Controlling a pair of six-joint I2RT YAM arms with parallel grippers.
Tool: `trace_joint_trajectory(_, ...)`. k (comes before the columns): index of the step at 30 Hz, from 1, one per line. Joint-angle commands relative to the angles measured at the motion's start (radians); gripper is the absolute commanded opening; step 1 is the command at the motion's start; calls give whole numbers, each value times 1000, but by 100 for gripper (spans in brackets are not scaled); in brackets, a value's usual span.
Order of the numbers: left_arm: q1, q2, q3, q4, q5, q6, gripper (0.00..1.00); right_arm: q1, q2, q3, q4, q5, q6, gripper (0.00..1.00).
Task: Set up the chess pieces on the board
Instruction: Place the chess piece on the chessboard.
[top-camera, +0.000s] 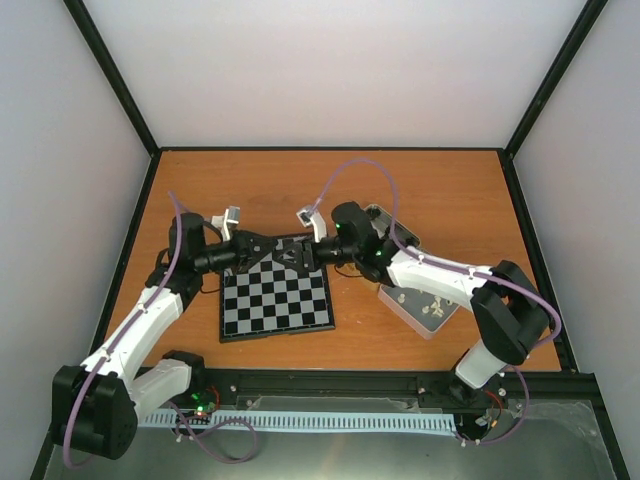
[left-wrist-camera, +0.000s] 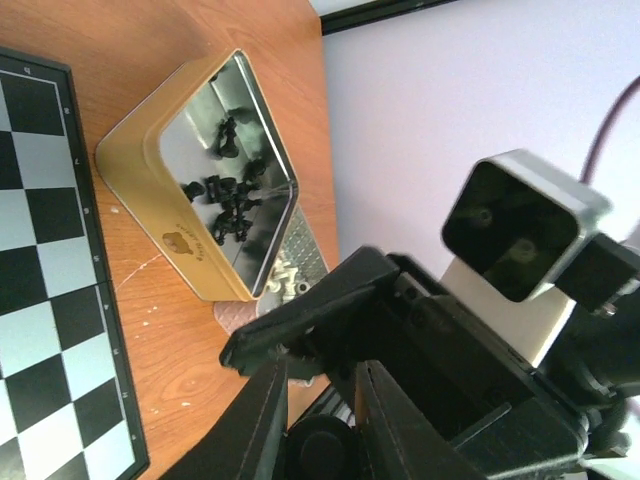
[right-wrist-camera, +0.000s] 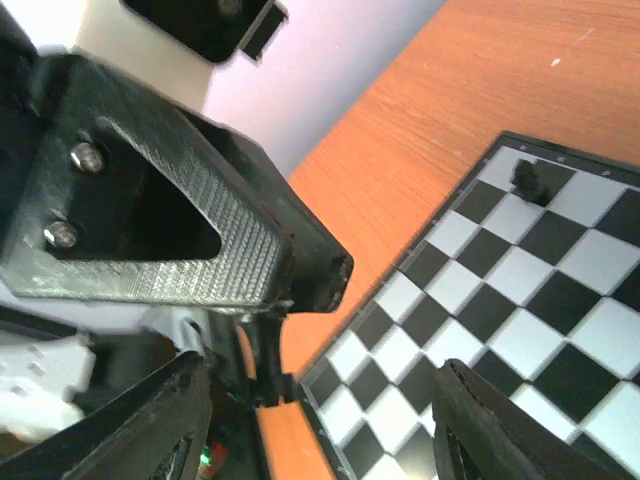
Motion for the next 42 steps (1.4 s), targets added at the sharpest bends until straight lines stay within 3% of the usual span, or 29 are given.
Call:
trace_joint_trajectory(1, -5, -17, 32, 110, 1, -129, 14, 2, -44, -102, 398, 33, 365, 61)
trace_joint_trajectory(5, -5, -28, 35, 159, -6, -219, 14, 2, -22, -176, 636, 71, 552, 60)
trace_joint_trajectory(12, -5, -34, 41, 165, -32, -259, 14, 2, 5, -213, 777, 60, 671, 41)
trace_joint_trajectory(15, -5, -27, 31, 194, -28, -281, 14, 1, 7, -220, 771, 50, 678, 36)
trace_joint_trajectory(24, -5, -20, 32, 208, -32, -295, 14, 3, 18, -221, 719, 48, 675, 35)
trace_joint_trajectory(30, -5, -21, 18, 210, -46, -290, 14, 5, 30, -218, 748, 36, 695, 12)
trace_joint_trajectory(34, -5, -22, 19, 194, -55, -269, 14, 5, 16, -218, 731, 60, 689, 3)
trace_joint_trajectory(38, -5, -33, 25, 127, -97, -206, 24, 5, 0, -213, 697, 78, 680, 3)
trace_joint_trajectory(42, -5, -37, 52, 22, -174, -90, 48, 4, -26, -211, 585, 96, 650, 3)
